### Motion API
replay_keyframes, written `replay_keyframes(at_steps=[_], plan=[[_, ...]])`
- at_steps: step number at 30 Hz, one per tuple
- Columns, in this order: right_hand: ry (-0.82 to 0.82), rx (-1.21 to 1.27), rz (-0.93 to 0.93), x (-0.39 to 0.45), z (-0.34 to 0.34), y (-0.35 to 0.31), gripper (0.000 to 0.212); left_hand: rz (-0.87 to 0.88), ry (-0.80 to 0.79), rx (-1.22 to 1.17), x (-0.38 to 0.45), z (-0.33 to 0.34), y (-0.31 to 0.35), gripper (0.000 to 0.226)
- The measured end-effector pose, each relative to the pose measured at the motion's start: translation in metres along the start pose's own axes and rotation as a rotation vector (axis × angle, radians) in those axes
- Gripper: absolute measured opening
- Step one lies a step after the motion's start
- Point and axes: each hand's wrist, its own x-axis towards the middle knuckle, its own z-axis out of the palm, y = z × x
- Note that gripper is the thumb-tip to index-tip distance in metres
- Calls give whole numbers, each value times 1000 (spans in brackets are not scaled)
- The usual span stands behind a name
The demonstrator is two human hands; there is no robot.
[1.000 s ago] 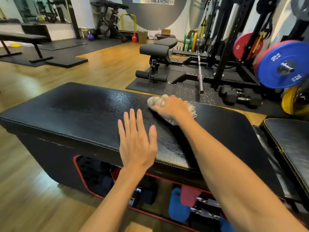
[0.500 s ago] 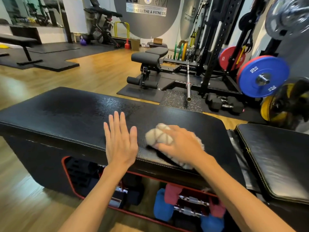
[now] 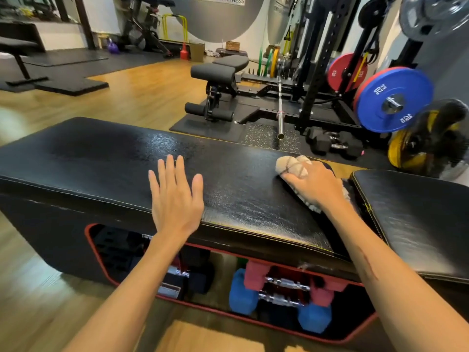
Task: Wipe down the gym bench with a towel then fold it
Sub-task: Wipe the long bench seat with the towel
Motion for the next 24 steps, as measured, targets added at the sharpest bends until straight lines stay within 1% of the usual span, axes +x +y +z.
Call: replay_keyframes(at_steps=[3, 7, 11, 14, 15, 16, 19, 20, 22, 24], plan=[[-17, 29, -8, -6, -5, -1, 76, -1, -16, 0, 0, -1, 1, 76], [-56, 51, -2, -25, -12, 0, 87, 10, -61, 34, 1, -3, 0, 77], [-58, 89, -14, -53, -18, 12, 85, 28, -121, 97, 0, -2, 1, 77], [-60, 93, -11, -75, -25, 16, 83, 48, -165, 160, 3, -7, 2, 71], [-56, 92, -13, -80, -27, 16, 81, 72, -173, 168, 2, -9, 9, 70], [-51, 90, -15, -83, -28, 15, 79, 131, -183, 171, -1, -11, 24, 71], [-42, 97, -9, -87, -30, 12, 77, 472, -199, 125, -36, 3, 87, 66], [-39, 110, -3, -89, -31, 11, 80, 517, -207, 96, -46, 9, 104, 66], [-33, 134, 9, -92, -31, 13, 86, 465, -215, 103, -53, 13, 118, 68], [-29, 152, 2, -97, -32, 14, 87, 435, -196, 127, -52, 16, 112, 69]])
